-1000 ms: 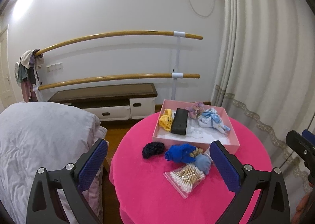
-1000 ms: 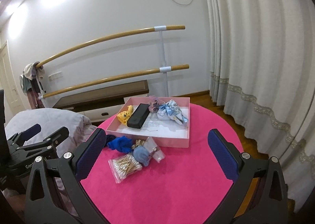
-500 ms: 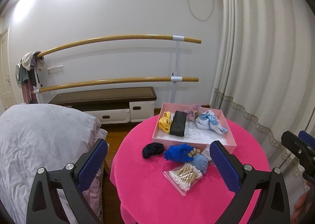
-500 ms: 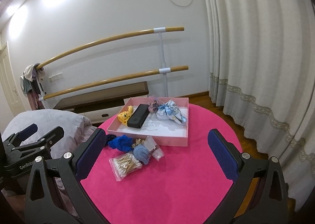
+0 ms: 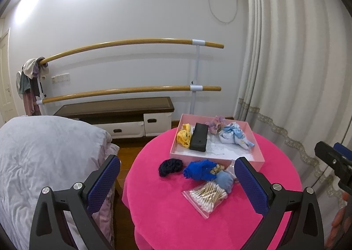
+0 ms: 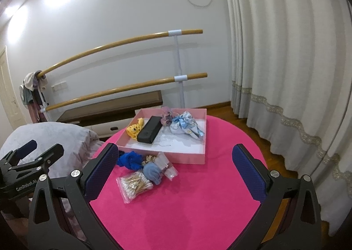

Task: Organize soft objects
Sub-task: 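Withdraw both tools from the box back toward the remaining items, then grasp the cotton swab bag with the left tool while the right grasps the clear tube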

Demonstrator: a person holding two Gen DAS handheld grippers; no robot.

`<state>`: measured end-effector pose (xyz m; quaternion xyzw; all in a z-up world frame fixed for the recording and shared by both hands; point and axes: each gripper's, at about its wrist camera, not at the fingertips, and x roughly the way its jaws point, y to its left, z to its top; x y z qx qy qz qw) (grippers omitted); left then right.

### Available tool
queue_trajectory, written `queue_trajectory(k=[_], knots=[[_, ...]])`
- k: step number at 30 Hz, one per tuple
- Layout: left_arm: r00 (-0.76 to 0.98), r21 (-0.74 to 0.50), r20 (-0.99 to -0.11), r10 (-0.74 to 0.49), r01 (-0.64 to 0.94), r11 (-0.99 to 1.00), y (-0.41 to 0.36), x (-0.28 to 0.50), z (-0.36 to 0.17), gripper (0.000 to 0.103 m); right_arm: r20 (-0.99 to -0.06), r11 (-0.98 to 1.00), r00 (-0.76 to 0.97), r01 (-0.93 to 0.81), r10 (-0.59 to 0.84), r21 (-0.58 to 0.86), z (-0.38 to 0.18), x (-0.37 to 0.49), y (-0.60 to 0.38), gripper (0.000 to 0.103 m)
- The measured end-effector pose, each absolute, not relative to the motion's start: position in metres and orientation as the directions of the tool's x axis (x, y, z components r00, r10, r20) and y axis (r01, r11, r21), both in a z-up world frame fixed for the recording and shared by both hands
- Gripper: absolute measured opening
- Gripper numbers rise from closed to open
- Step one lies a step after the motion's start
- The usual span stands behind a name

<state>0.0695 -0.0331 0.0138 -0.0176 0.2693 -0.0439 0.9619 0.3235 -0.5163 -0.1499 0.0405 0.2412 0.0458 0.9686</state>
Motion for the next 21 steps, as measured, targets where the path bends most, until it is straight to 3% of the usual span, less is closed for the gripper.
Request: queue_trajectory(k=[21], knots=[[0.66,-0.059,-0.732,-0.167,0.182,0.981,-0.072,0.173,-0.108,0.103,-0.695,0.99,0.705,-0.09,0.143,0.113,-0.259,0.408,-0.517,0.103]])
